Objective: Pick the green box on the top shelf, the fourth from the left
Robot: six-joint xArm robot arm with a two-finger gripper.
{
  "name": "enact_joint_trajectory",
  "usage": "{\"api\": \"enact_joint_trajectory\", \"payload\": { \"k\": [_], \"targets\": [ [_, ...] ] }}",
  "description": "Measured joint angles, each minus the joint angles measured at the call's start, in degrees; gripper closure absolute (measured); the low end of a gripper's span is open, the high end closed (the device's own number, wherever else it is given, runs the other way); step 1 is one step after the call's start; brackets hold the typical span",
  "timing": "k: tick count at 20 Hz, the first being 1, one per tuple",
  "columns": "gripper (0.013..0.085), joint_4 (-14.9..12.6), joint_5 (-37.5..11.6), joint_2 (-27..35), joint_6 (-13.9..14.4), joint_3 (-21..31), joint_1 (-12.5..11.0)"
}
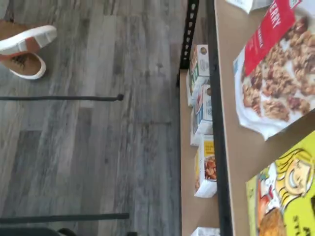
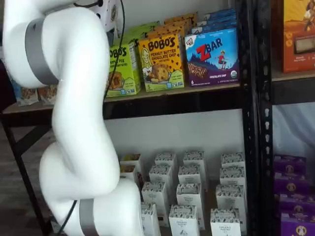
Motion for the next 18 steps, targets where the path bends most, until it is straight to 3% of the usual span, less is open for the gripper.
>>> {"api": "enact_joint_trajectory", "payload": {
  "k": [10, 18],
  "targets": [
    [0.013, 2.04, -0.13, 4.91, -1.7, -5.89, -2.82],
    [0.013, 0.54, -1.81, 6.13, -3.32, -6.85, -4.16]
  ]
}}
